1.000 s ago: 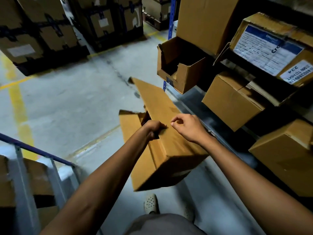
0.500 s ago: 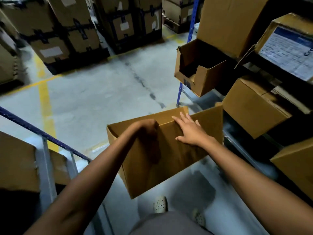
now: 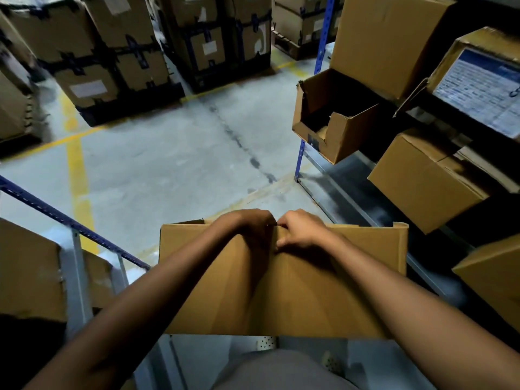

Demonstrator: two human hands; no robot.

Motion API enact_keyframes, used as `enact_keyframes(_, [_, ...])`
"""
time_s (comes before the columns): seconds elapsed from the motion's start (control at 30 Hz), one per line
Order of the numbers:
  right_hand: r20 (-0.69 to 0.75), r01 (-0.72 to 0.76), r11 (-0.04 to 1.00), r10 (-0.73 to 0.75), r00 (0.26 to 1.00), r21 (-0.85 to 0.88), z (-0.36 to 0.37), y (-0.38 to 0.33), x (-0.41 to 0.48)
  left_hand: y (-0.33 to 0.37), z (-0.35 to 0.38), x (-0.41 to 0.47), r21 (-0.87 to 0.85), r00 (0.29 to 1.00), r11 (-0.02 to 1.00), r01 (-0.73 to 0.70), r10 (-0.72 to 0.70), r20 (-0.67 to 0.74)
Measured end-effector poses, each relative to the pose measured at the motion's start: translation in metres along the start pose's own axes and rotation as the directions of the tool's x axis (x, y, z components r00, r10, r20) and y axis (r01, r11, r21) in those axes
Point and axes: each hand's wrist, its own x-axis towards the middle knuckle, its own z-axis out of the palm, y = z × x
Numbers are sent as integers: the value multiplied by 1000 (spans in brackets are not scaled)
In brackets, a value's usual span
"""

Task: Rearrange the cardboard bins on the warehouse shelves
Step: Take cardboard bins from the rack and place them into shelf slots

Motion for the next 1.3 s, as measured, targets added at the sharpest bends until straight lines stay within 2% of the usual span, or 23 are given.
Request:
enact_keyframes(0.07, [-35, 24, 1000, -24, 999, 7, -7, -7, -4, -6, 1, 4, 24, 1000, 1000, -20, 20, 2])
enact_keyframes(0.13, [-11, 15, 1000, -15, 1000, -8, -23, 1, -16, -24, -2, 3, -24, 998, 999, -46, 45, -36])
enact_keyframes(0.27, [225, -114, 987, 138, 965, -117, -60, 26, -48, -66, -8, -7, -103, 993, 994, -36, 24, -116])
enact_keyframes(0.33, [294, -113, 985, 146, 945, -127, -63, 22, -51, -78, -13, -9, -104, 991, 995, -7, -7, -137])
enact_keyframes(0.4, [243, -94, 989, 119, 963, -112, -59, 10, -45, -68, -18, -8, -55, 989, 998, -28, 20, -144])
enact_keyframes(0.47, [172, -90, 991, 106, 979, -101, -54, -4, -38, -40, -13, -6, -47, 978, 993, -112, 102, -182])
enact_keyframes(0.57, [151, -72, 981, 100, 984, -180, -47, -22, -31, -2, 11, 5, -11, 928, 977, -211, 197, -317])
enact_keyframes(0.63, [173, -65, 967, 110, 979, -245, -50, -27, -30, 0, 27, 14, -18, 889, 975, -220, 193, -415])
enact_keyframes(0.7, [223, -81, 966, 138, 965, -245, -63, -21, -32, -12, 34, 17, -131, 864, 966, -223, 134, -486])
enact_keyframes(0.8, [321, -142, 990, 139, 937, -13, -88, -7, -39, -35, 40, 22, -319, 816, 926, -204, -19, -578])
enact_keyframes(0.83, [291, -138, 986, 107, 951, 90, -92, -4, -40, -40, 42, 25, -368, 800, 912, -182, -80, -594])
enact_keyframes(0.9, [138, -100, 967, 69, 988, 233, -92, -3, -38, -40, 43, 28, -480, 760, 863, -157, -205, -617])
enact_keyframes(0.97, [5, -65, 950, 66, 998, 306, -85, -2, -34, -30, 43, 28, -563, 666, 798, -217, -301, -683])
enact_keyframes(1.03, [-32, -48, 921, 66, 997, 386, -73, -1, -29, -14, 47, 24, -611, 557, 731, -303, -384, -737])
enact_keyframes(1.1, [-45, -41, 887, 69, 997, 460, -60, 1, -25, 4, 56, 16, -645, 495, 660, -384, -443, -748])
enact_keyframes(1.13, [-56, -38, 872, 75, 996, 489, -55, 1, -23, 14, 63, 9, -658, 494, 620, -427, -450, -744])
enact_keyframes(1.2, [-82, -33, 846, 90, 993, 533, -47, 1, -18, 32, 80, -8, -667, 547, 561, -491, -397, -737])
enact_keyframes(1.23, [-96, -27, 835, 95, 991, 549, -45, 1, -16, 40, 88, -16, -661, 585, 565, -493, -346, -733])
enact_keyframes(1.3, [-126, -2, 814, 92, 988, 581, -45, -1, -12, 51, 102, -29, -632, 648, 647, -426, -269, -713])
